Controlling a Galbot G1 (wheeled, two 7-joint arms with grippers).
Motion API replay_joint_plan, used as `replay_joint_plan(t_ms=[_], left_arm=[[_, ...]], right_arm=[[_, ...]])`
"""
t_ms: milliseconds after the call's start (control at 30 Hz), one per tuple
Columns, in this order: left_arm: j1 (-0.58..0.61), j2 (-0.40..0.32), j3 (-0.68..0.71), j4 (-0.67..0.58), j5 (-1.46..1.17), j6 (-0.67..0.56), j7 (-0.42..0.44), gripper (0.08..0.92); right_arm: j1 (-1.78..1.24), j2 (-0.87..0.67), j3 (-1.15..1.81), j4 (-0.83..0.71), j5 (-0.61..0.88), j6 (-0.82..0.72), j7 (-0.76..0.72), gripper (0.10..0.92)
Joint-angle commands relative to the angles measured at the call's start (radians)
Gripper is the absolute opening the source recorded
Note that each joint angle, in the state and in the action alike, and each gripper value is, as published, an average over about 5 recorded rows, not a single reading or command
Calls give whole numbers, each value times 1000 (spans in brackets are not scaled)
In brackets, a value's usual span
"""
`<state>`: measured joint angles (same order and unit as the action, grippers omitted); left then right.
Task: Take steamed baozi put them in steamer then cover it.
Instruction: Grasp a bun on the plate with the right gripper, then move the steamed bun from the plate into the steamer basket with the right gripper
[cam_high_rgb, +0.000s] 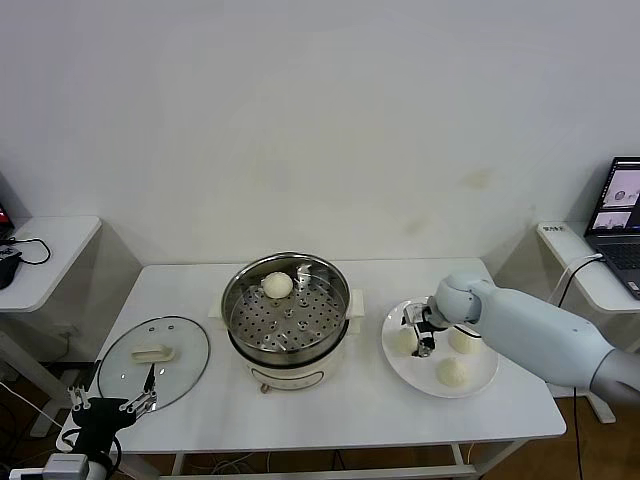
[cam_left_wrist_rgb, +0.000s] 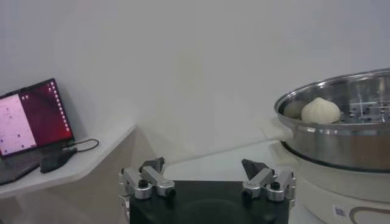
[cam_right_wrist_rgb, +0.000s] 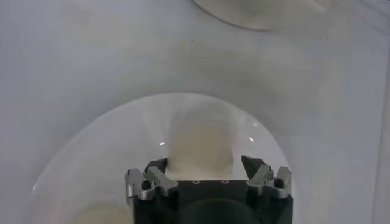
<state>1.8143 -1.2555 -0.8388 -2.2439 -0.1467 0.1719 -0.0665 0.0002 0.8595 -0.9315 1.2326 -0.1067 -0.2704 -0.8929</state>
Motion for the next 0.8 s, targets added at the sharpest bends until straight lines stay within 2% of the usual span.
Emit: replay_joint_plan(t_ms=[33, 567, 800], left_arm=[[2, -1, -1, 0, 0, 0, 0, 823], [6, -4, -3, -8, 1, 2, 0, 823], [6, -3, -2, -11, 0, 3, 0, 823]], right_arm=[[-6, 16, 6, -19, -8, 0, -1, 705], [20, -10, 5, 3, -6, -5, -62, 542], [127, -72, -2, 64, 46, -6, -84, 538]])
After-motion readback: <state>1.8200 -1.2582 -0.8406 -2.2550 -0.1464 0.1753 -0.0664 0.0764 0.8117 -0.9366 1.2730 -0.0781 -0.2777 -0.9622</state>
